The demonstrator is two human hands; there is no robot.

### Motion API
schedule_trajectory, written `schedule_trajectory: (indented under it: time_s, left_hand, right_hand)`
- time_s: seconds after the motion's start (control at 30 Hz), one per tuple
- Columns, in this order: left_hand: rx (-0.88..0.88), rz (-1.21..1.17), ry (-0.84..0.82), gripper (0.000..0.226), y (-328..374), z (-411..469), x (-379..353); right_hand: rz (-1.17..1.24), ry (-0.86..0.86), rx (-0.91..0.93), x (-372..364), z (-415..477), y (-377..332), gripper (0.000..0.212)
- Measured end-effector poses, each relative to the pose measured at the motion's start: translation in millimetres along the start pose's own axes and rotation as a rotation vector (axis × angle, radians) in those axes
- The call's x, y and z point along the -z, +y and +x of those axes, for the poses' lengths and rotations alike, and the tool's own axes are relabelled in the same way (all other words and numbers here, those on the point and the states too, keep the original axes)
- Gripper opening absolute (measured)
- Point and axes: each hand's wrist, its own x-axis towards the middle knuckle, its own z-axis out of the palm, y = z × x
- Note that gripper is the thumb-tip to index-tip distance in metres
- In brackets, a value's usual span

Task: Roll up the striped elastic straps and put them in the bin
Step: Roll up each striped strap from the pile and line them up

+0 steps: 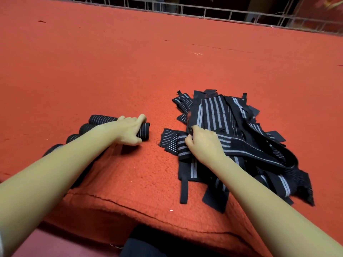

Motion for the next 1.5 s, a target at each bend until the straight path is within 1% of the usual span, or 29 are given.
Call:
schedule_trajectory:
  time_s: [0.07,0.17,0.33,0.43,0.47,0.53,0.57,0.63,0.77,0.83,0.9,0.97,1.03,1.13,1.2,1.3,1.37,1.43,1.5]
  left_hand:
    - [-0.026,0.008,-0.002,0.045,-3.7,0.7,1.2]
    - [-0.066,0.025,-0.003,0.045,-10.1,1.5,4.9]
    - [-0.014,0.158,0.035,0.041,-14.9,0.3,12.4]
    - [0.009,0.106,0.022,0.043,-19.9,2.9,10.6]
    - [0.003,0.059,0.007,0.046,-22.2,3.7,10.6]
    - [-0.008,-0.018,-0.018,0.061,-25.9,3.7,14.5]
    - [-0.009,-0.029,-0.025,0.068,-26.6,2.9,17.5]
    - [-0.008,-0.015,-0.034,0.074,-25.9,1.4,22.7]
    - [-0.015,0.004,-0.017,0.068,-19.9,-2.9,27.8]
    - [-0.035,-0.025,0.037,0.058,-9.8,-5.7,32.3]
    - [-0.074,-0.089,0.114,0.045,9.0,-7.7,37.5]
    - [-0.112,-0.147,0.193,0.036,36.3,-7.9,42.5]
    - [-0.136,-0.218,0.275,0.033,70.3,-5.0,46.8]
    - [-0.167,-0.4,0.395,0.03,123.2,1.4,52.4]
    - [-0.166,-0.587,0.445,0.026,153.1,4.3,57.5]
    - [-0.124,-0.962,0.499,0.017,189.2,2.6,69.6]
    - [-0.113,-1.103,0.506,0.016,208.6,-0.9,78.0]
    - [-0.114,-1.118,0.525,0.017,224.4,-7.6,87.2]
    - [-0.128,-1.061,0.559,0.019,236.9,-15.2,96.0]
  right_hand:
    - [-0.006,0.001,0.002,-0.1,1.1,0.2,0.021]
    - [-0.019,-0.004,0.001,-2.0,2.1,0.4,0.021]
    - [-0.035,-0.003,0.019,-2.5,1.3,0.2,0.022]
    - [-0.024,0.011,0.045,-1.0,-1.3,1.3,0.024]
    - [-0.024,0.009,0.051,-0.1,-2.3,1.5,0.024]
    - [-0.016,-0.001,0.053,1.9,-3.1,1.3,0.025]
    - [-0.01,-0.006,0.049,2.8,-3.0,1.4,0.026]
    - [-0.003,-0.012,0.04,4.4,-2.9,1.2,0.03]
    - [0.006,-0.011,0.019,5.2,-4.8,-0.2,0.032]
    - [0.035,0.007,-0.002,7.2,-6.1,-0.2,0.031]
    - [0.072,0.051,-0.017,11.8,-7.2,1.8,0.03]
    - [0.138,0.1,-0.032,19.9,-8.9,2.9,0.03]
    - [0.237,0.139,-0.07,31.0,-11.2,3.1,0.029]
    - [0.415,0.228,-0.152,49.9,-15.5,6.5,0.026]
    - [0.562,0.295,-0.222,63.8,-19.6,14.3,0.024]
    - [0.728,0.426,-0.28,90.2,-30.6,34.4,0.019]
    - [0.795,0.477,-0.283,107.6,-43.2,47.2,0.017]
    - [0.86,0.448,-0.276,120.3,-60.6,60.2,0.017]
    - [0.917,0.31,-0.254,128.2,-80.1,71.6,0.014]
